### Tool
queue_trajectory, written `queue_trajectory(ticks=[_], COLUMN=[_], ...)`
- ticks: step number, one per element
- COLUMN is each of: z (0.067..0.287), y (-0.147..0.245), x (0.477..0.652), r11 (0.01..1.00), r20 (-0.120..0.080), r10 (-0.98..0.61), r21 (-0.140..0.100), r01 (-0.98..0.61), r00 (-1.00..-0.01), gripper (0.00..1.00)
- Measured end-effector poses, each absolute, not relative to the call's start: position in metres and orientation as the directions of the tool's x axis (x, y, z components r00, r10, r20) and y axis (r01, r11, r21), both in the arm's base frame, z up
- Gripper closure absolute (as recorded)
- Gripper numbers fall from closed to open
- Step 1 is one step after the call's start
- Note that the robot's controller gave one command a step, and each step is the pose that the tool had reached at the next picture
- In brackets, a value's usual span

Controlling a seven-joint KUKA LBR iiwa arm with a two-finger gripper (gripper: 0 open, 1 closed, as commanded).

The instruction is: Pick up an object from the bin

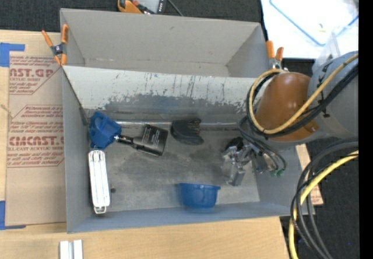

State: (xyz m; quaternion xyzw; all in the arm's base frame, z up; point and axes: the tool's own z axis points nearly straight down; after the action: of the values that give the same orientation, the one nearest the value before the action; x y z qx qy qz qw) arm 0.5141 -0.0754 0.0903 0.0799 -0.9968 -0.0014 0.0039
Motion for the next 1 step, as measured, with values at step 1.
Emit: queue_trajectory(ticks=[1], z=[0.0904], y=[-0.0755], x=[0.5142], r11=[0.987], r20=[0.007], r10=[-0.16], r21=[0.003], r01=[-0.16], r00=[-0.987], gripper=[1.0])
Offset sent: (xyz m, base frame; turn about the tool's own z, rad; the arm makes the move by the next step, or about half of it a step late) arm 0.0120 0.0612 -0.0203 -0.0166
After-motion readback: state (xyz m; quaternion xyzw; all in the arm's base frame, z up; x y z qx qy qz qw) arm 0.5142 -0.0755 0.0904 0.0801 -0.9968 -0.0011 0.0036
